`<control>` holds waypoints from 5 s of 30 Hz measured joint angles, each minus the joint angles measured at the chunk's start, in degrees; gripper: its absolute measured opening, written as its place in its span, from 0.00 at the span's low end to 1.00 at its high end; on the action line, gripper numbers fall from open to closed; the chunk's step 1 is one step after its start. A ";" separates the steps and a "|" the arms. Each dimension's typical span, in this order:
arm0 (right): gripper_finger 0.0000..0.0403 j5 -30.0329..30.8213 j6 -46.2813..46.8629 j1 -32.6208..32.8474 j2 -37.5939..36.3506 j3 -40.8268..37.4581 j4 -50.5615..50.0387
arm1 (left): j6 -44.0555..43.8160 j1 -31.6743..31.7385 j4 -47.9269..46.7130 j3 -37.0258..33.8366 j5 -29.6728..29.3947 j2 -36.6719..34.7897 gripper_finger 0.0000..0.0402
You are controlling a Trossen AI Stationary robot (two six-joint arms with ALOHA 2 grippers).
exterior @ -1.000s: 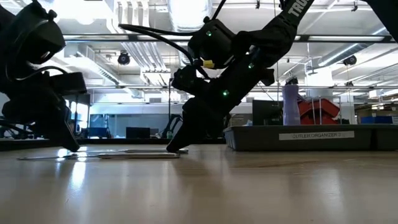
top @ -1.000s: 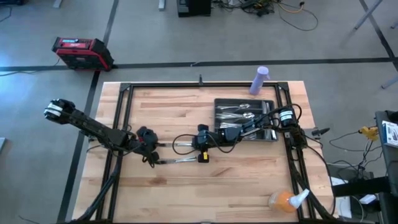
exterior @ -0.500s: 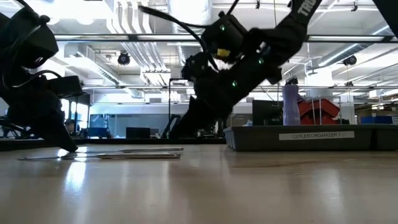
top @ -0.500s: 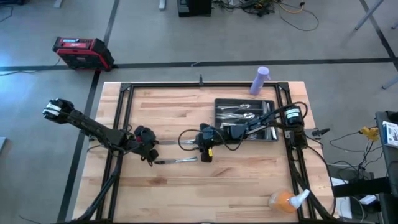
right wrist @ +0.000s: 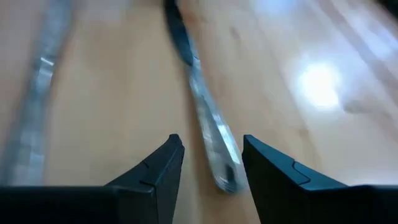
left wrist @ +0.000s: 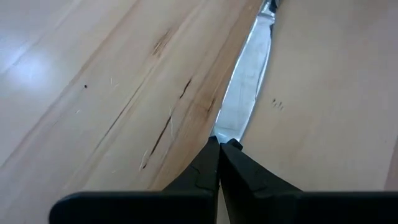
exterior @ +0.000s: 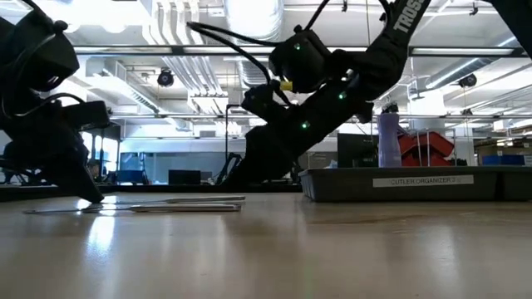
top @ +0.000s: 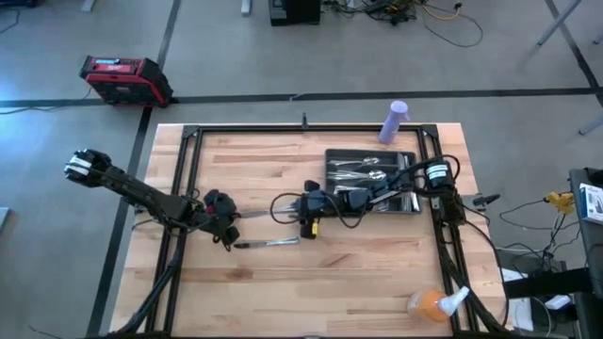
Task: Sort silverware
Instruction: Put the silver knife into the gray silverware tray
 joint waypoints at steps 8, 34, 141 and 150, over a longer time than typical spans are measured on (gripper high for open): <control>0.28 -13.16 7.36 -2.73 0.96 0.02 -3.50 | 3.17 -0.02 -2.70 0.00 1.72 -2.71 0.00; 0.39 -1.22 15.42 7.10 6.70 1.55 10.41 | 7.01 -0.09 -10.05 2.60 8.04 -6.05 0.00; 0.14 -4.02 -5.97 4.54 12.37 -1.01 16.15 | 29.93 12.68 42.86 12.04 16.15 35.37 0.50; 0.15 -3.04 -6.03 4.54 12.24 -1.14 16.22 | 32.76 12.79 44.10 12.00 17.11 36.13 0.08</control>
